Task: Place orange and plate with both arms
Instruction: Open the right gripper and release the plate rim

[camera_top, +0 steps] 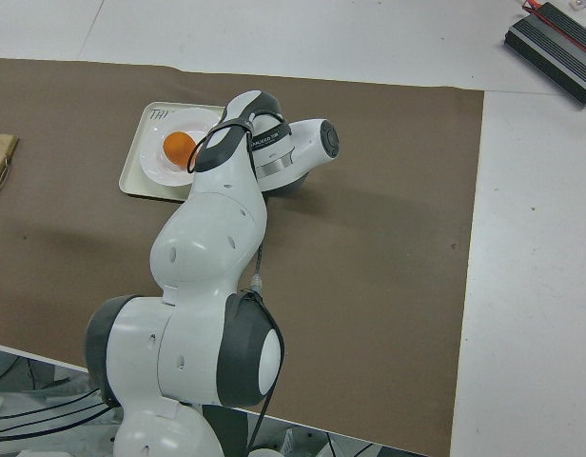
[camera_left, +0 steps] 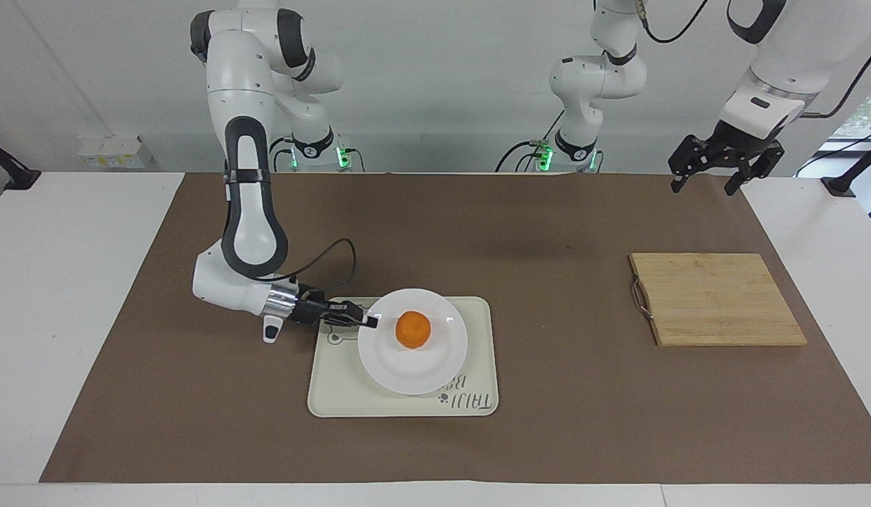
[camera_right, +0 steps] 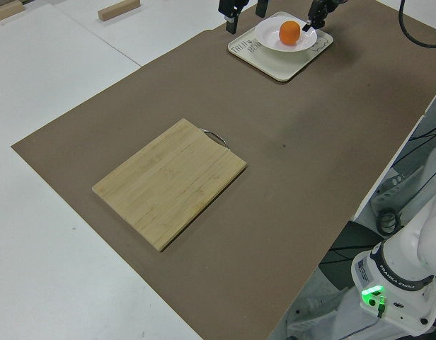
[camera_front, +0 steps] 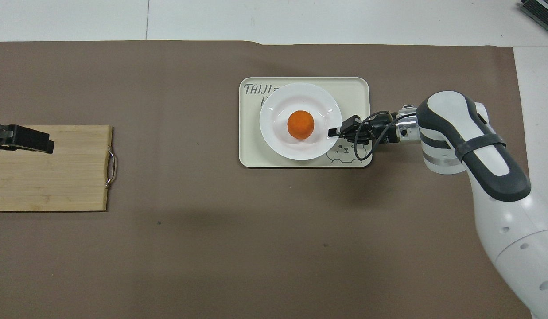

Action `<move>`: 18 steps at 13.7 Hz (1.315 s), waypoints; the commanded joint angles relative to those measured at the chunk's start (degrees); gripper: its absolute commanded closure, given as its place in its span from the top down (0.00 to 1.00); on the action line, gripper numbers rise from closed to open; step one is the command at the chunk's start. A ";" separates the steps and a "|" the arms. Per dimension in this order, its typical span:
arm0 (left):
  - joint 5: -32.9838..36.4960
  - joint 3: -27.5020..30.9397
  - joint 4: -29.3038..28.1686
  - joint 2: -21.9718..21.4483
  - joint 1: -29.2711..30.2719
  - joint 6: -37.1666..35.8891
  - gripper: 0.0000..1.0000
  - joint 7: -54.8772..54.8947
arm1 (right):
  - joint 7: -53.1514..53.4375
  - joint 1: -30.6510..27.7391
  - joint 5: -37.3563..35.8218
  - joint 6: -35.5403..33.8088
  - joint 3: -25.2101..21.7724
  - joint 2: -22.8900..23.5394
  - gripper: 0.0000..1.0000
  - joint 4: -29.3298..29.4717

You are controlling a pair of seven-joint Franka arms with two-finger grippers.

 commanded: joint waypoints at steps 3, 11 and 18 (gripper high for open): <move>0.44 -0.40 1.26 0.20 0.51 -1.39 1.00 -0.27 | -1.56 -0.06 0.44 2.40 0.42 -0.36 0.05 -1.03; 0.44 -0.40 1.26 0.20 0.51 -1.39 1.00 -0.27 | -1.47 -0.15 -4.48 1.52 0.16 -1.76 1.00 -0.15; 0.44 -0.40 1.26 0.20 0.51 -1.39 1.00 -0.27 | 4.32 -1.11 -16.76 1.70 -0.63 -7.82 1.00 0.20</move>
